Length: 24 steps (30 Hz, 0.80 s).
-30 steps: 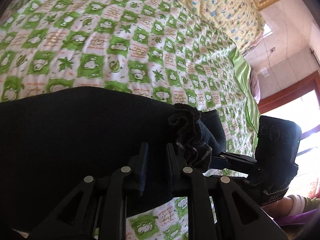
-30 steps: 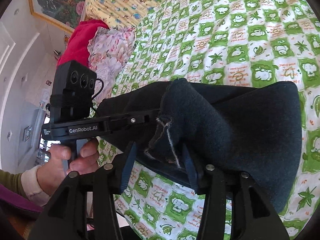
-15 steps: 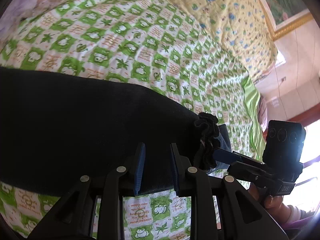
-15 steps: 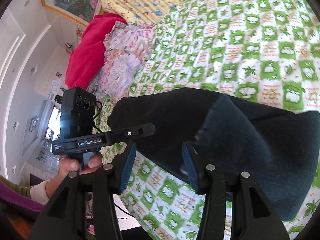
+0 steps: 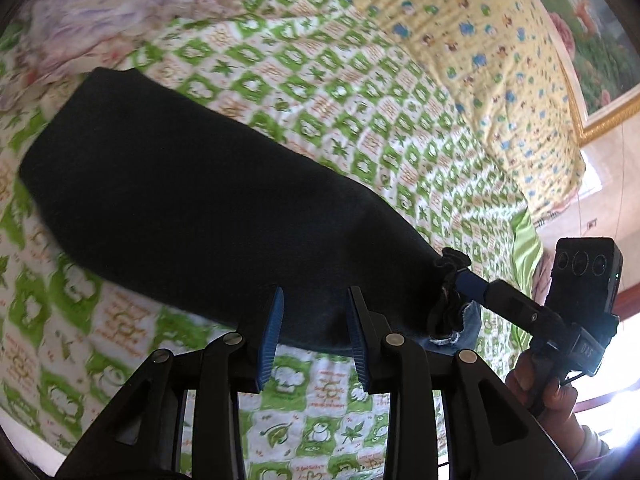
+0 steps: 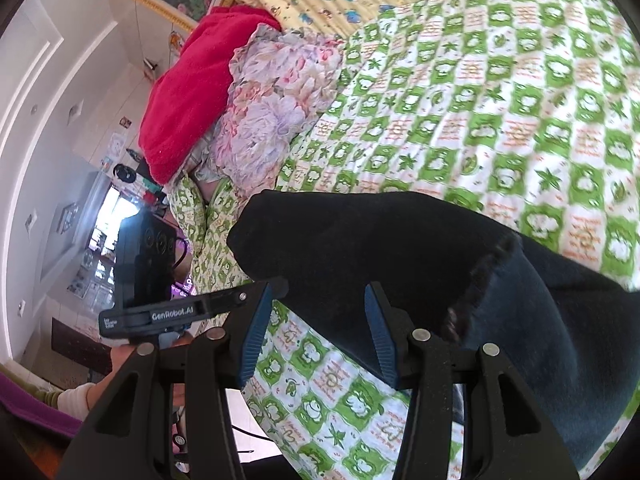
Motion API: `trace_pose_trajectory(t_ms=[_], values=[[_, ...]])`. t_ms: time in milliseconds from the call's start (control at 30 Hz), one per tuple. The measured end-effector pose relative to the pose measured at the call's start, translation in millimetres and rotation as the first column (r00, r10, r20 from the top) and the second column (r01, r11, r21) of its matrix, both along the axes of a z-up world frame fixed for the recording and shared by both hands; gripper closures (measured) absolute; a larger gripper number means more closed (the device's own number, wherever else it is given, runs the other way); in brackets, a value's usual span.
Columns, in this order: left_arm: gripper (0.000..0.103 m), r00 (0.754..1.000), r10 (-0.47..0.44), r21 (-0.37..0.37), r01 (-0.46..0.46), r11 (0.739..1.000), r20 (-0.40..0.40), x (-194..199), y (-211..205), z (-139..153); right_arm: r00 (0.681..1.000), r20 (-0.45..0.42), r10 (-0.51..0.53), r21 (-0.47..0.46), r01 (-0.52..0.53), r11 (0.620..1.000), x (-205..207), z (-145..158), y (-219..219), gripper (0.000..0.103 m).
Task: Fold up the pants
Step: 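Lower the folded navy pants onto the quilt and open both grippers, then grasp the folded pants end with the left gripper while the right gripper grasps beside it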
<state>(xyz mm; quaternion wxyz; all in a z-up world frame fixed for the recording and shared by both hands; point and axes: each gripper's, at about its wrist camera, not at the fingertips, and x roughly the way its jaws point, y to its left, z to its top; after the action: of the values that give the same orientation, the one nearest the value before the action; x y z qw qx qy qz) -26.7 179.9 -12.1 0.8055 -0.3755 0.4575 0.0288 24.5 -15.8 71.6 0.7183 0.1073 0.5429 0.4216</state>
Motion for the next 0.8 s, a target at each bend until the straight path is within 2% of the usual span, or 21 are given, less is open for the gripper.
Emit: trace_pose_trajectory(t_ms=[200,333,633,800], values=[[0.065,0.994,0.113,0.009,-0.113,0.994,-0.001,-27.7,21.4,2.8,0.998,0.005,0.056,-0.006,-0.056,0.998,9.3,1.4,29.4,0.052],[0.065,0.986,0.169,0.013,-0.169,0.985,-0.008,-42.1,32.5,2.0,0.997,0.004,0.081,-0.007,-0.081,0.997,13.8,0.7,47.1,0.047],[0.060,0.959,0.282,0.012,-0.282,0.959,-0.020,-68.6,59.9,-1.7,0.988,0.009,0.157,-0.033,-0.156,0.987,22.5,-0.8,86.0,0.046],[0.056,0.950,0.312,0.009,-0.312,0.950,-0.030,-75.2,70.2,-4.9,0.982,0.005,0.186,-0.046,-0.186,0.981,26.2,-4.4,104.5,0.045]])
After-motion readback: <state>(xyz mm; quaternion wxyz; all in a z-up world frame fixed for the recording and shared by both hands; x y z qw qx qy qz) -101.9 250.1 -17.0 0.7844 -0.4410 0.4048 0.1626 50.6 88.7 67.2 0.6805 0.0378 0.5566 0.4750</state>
